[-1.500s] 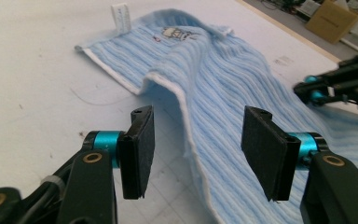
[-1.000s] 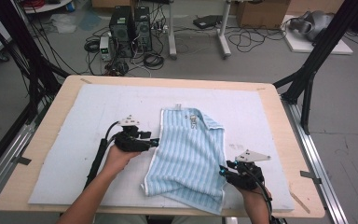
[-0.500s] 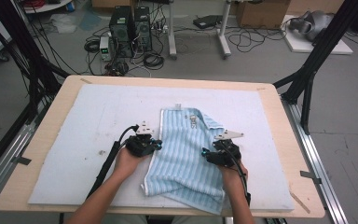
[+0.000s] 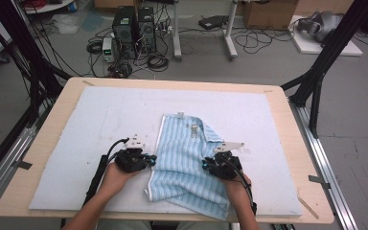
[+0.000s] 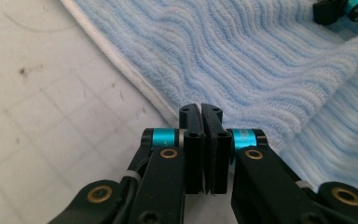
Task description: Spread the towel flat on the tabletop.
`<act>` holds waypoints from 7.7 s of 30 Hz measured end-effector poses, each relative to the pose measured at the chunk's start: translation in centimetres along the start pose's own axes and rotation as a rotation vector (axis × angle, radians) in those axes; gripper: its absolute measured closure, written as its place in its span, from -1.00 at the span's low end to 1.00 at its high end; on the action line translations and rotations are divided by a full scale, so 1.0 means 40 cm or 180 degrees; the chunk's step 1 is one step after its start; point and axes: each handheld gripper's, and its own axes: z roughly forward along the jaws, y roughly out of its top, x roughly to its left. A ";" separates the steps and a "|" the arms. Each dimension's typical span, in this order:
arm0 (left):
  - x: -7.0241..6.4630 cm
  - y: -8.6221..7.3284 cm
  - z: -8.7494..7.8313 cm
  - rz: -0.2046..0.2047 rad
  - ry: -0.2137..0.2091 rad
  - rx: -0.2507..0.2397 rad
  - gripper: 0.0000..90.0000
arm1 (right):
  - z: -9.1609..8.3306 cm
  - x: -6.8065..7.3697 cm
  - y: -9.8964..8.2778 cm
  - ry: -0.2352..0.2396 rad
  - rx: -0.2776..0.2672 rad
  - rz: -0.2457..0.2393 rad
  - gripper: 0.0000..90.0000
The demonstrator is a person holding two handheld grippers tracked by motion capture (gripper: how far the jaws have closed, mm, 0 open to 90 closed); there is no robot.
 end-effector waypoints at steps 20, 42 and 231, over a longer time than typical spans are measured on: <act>0.031 -0.031 -0.063 -0.0227 0.0012 -0.0446 0.26 | -0.022 -0.004 0.053 -0.0172 -0.0331 -0.0264 0.16; 0.111 0.116 -0.005 -0.0189 0.0268 -0.0504 0.02 | 0.075 -0.186 0.168 -0.1146 0.0035 -0.0361 0.82; -0.095 -0.135 -0.110 -0.0446 0.0237 -0.0317 0.11 | -0.151 0.119 -0.152 -0.0629 -0.0251 0.0199 0.25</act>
